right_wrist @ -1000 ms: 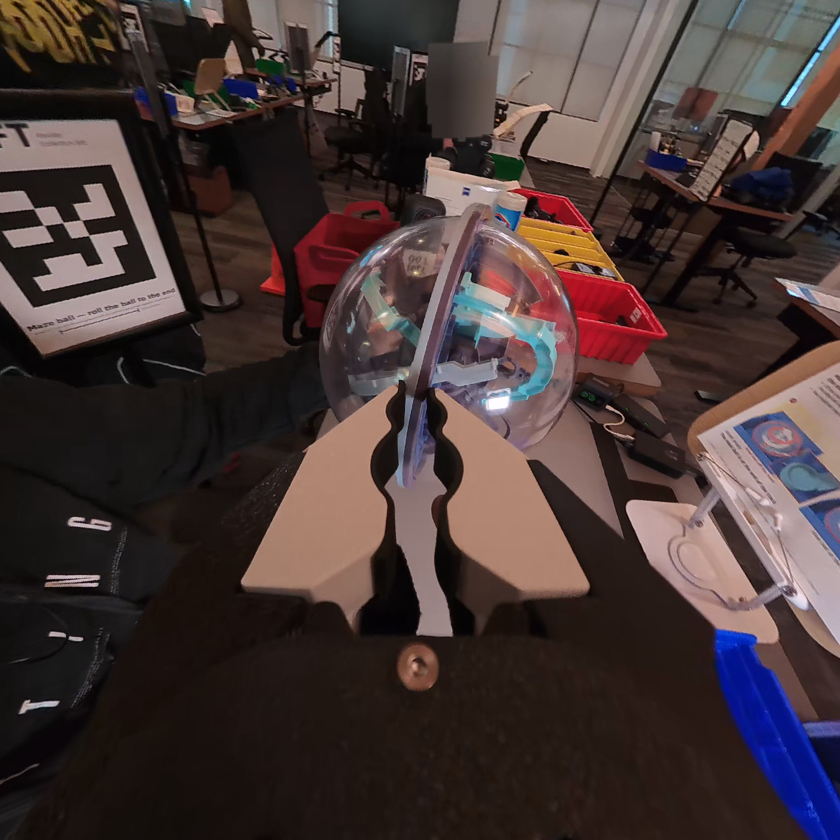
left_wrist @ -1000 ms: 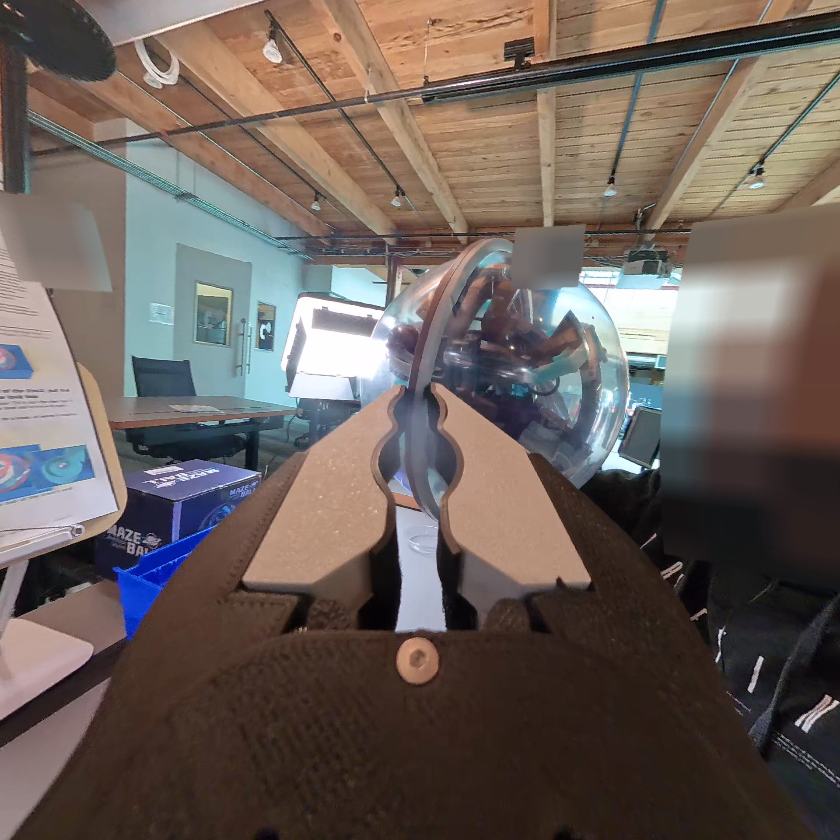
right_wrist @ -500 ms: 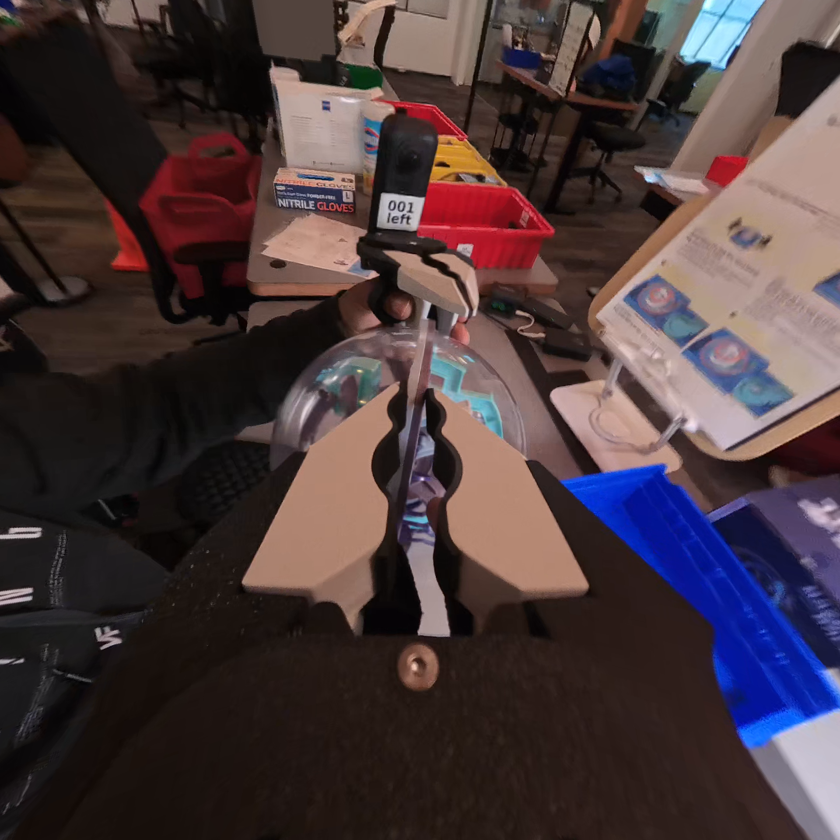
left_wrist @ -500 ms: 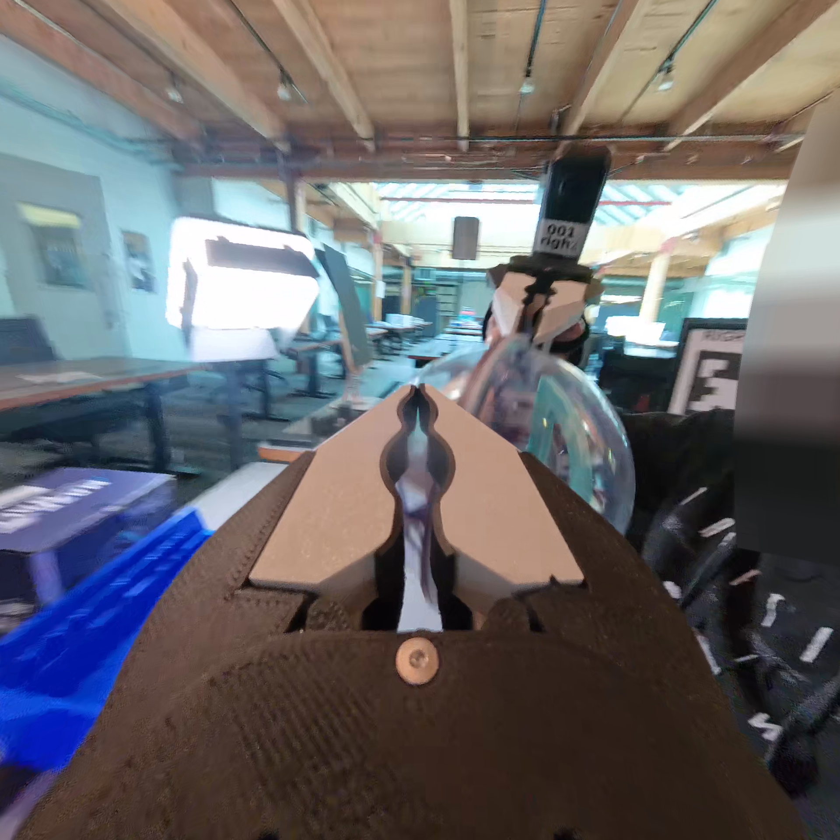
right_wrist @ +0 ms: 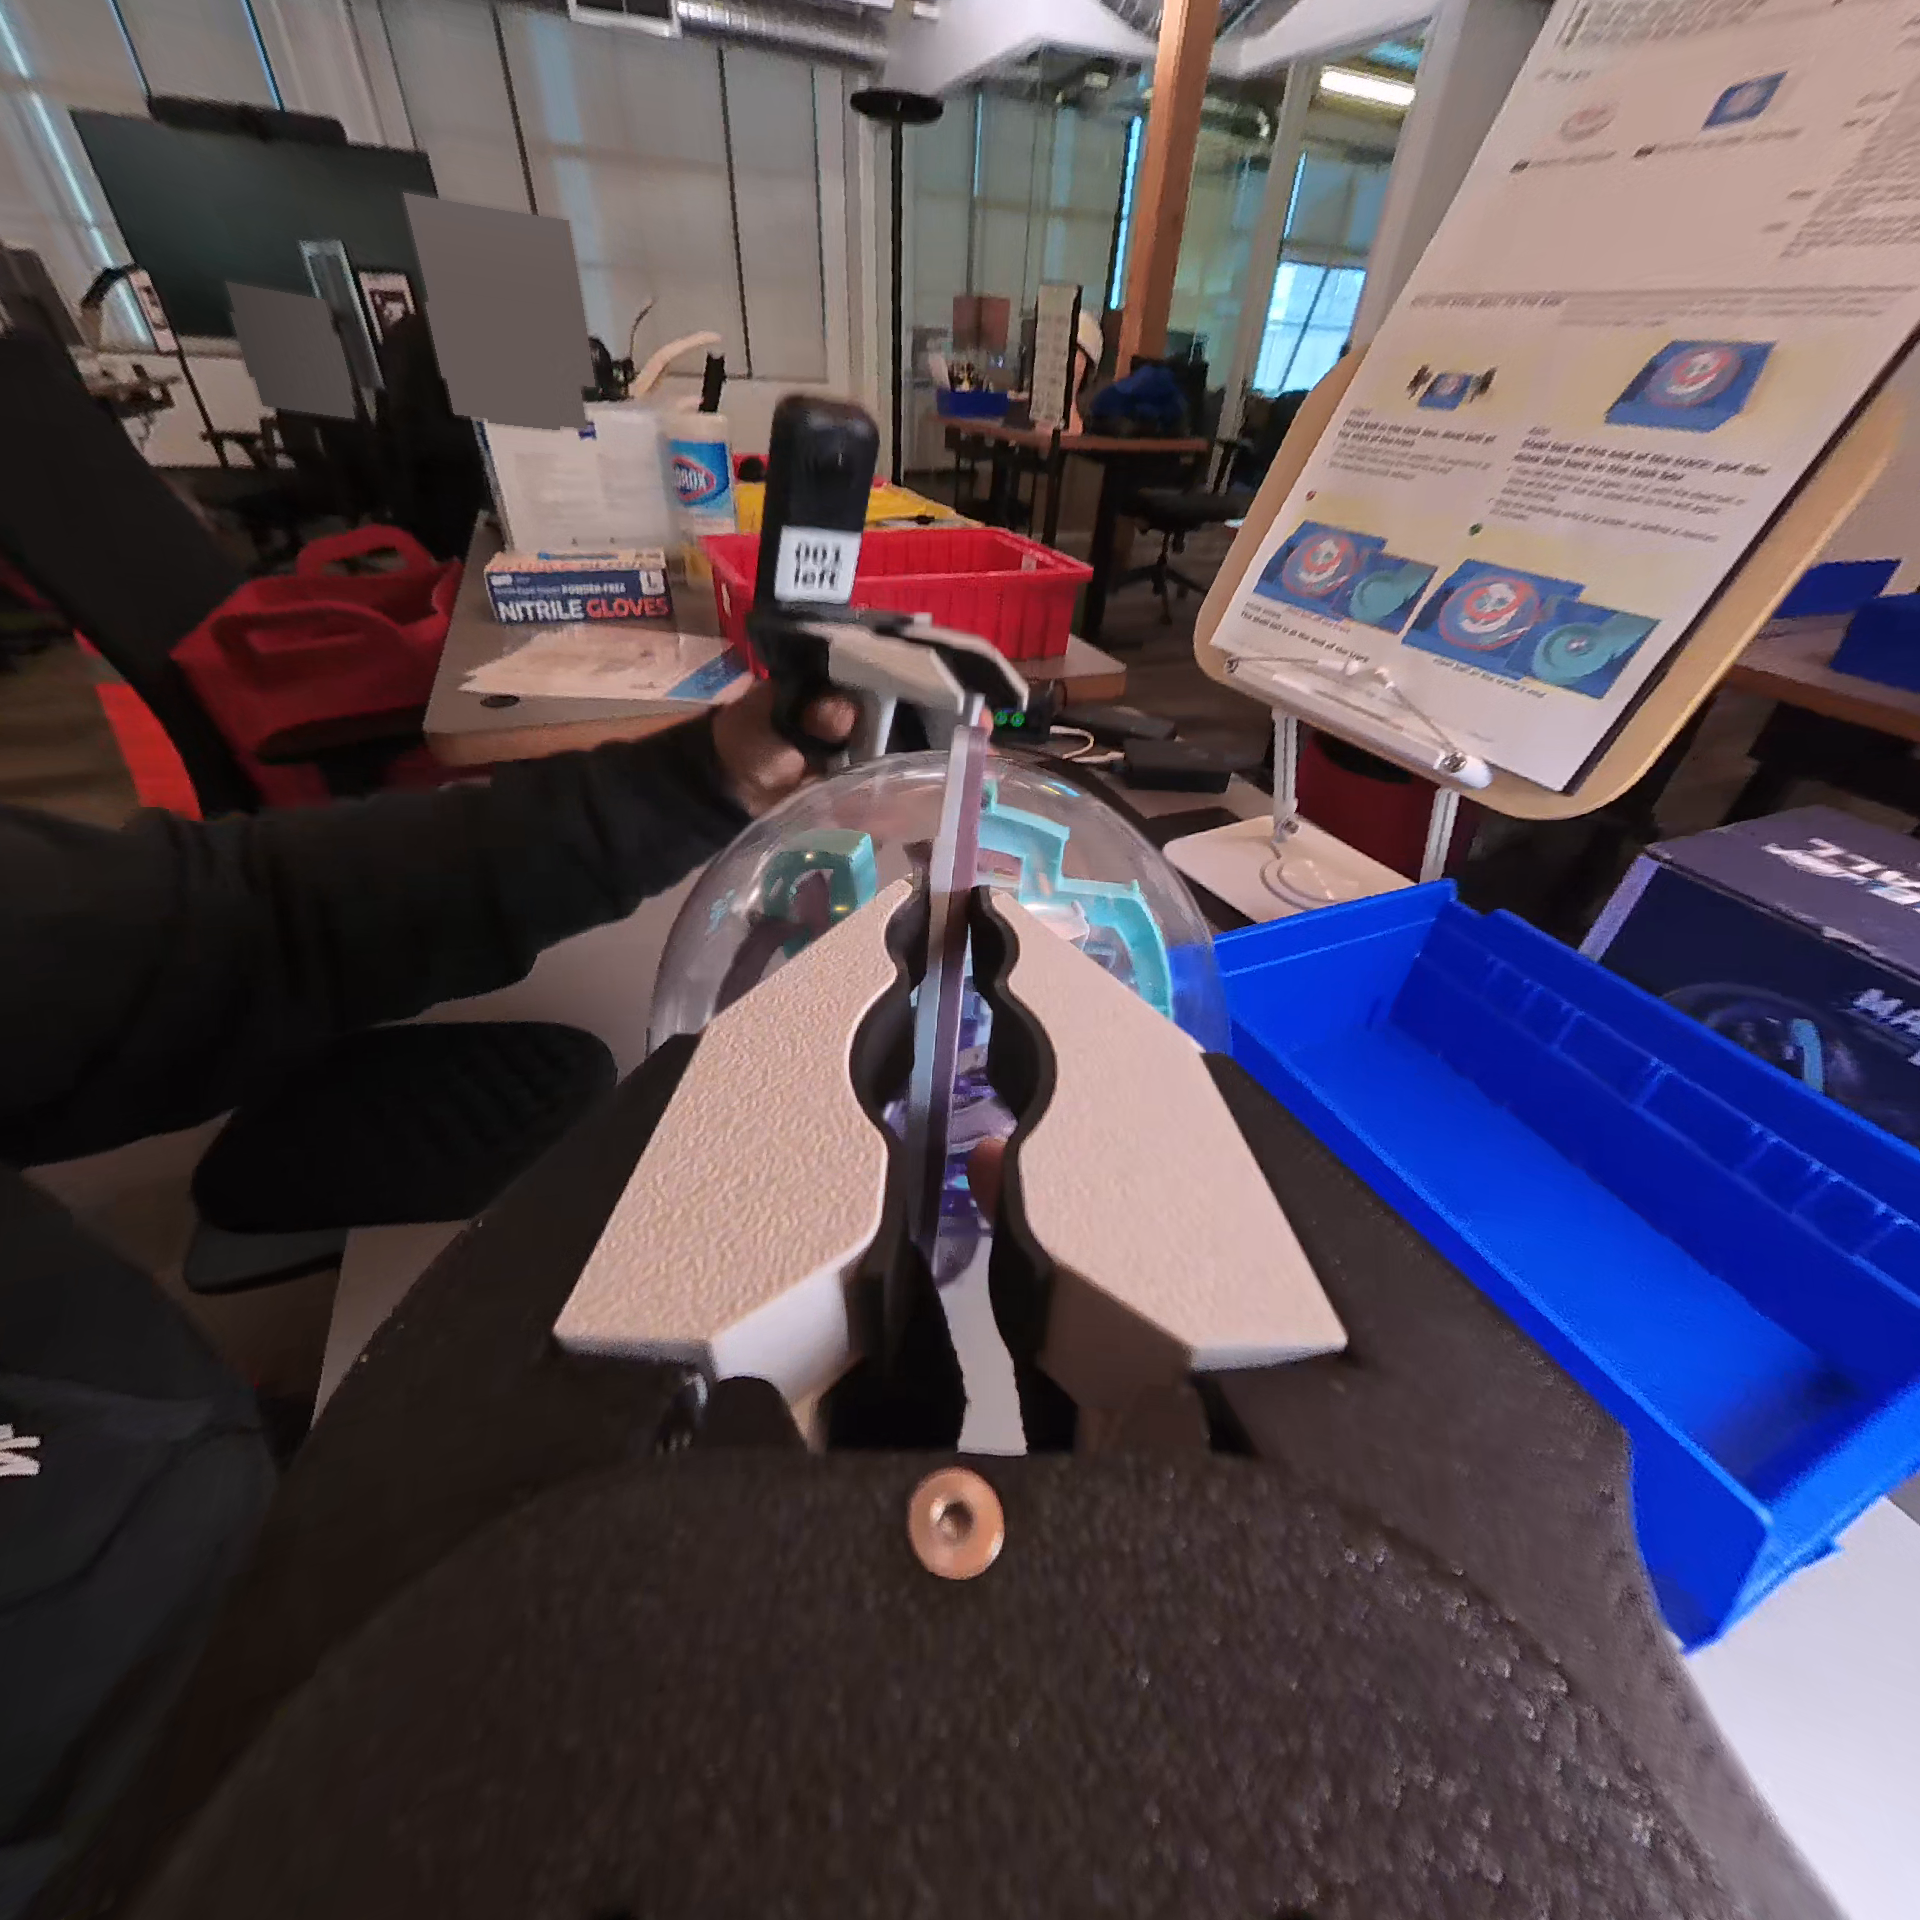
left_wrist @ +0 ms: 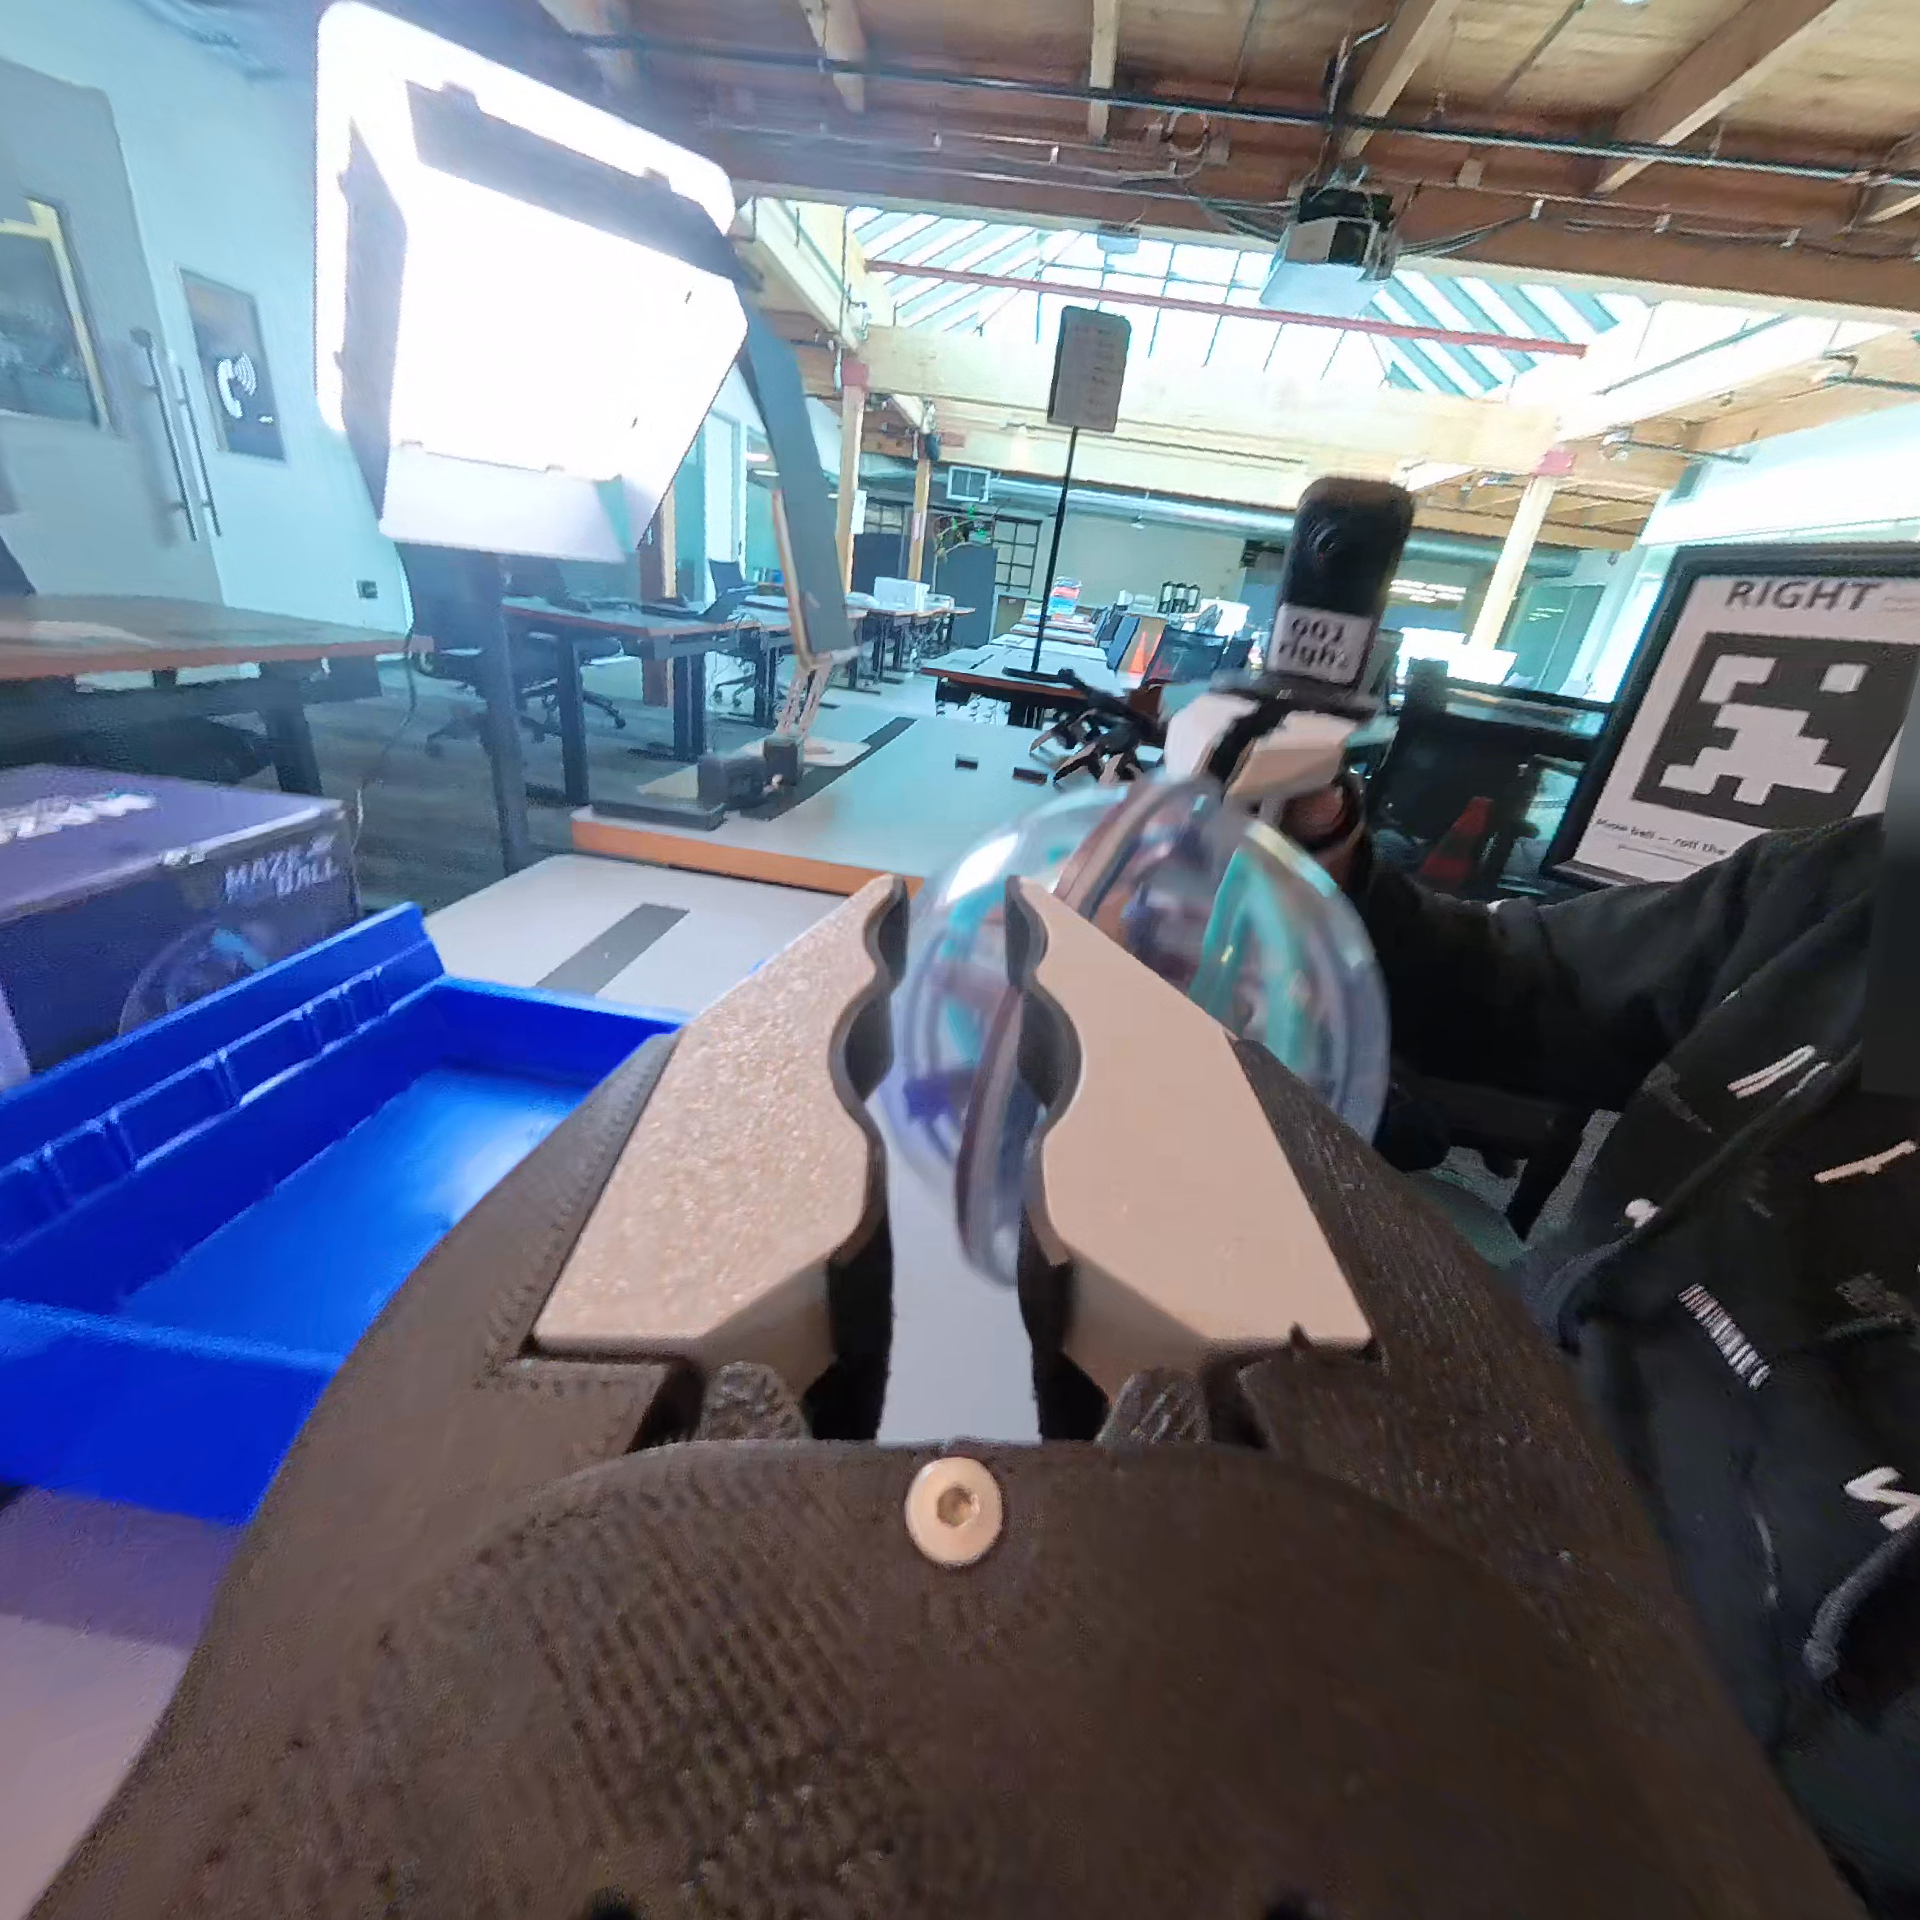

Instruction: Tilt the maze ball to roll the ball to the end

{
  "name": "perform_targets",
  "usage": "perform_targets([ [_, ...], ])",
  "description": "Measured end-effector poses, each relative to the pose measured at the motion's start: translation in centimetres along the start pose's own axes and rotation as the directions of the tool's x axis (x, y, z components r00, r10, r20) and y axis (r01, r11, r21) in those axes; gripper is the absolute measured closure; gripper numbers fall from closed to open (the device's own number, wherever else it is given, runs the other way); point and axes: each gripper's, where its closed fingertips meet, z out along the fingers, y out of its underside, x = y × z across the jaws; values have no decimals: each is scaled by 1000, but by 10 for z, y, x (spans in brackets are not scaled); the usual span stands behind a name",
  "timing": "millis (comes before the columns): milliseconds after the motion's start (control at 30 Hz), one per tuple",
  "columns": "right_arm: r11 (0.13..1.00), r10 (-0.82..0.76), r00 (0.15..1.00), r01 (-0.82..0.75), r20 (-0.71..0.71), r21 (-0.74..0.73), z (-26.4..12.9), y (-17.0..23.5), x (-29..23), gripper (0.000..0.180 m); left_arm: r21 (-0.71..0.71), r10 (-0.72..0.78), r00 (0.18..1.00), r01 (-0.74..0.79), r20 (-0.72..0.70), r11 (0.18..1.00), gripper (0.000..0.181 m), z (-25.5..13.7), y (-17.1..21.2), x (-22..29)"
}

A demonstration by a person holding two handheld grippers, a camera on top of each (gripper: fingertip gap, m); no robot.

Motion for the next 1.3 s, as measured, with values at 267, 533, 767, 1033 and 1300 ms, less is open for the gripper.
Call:
perform_targets([
  [267,991,-21,998,28,-52,131,-17,-41,5,174,39,-115,981,122,-154,992,145,4,46,11],
  [533,955,-37,995,63,-95,289,-24,-96,5,174,84,-170,923,211,-346,974,142,27,48,39],
  [767,921,-58,994,91,-97,378,-23,-129,-2,175,204,-108,902,209,-419,956,148,39,12,54],
  [1033,888,-90,987,142,-136,438,-26,-144,-12,175,317,-41,883,212,-468,924,151,29,-16,62],
  [1300,865,-132,977,196,-166,463,-21,-148,-28,175,379,-23,886,222,-464,898,174,16,-27,58],
])
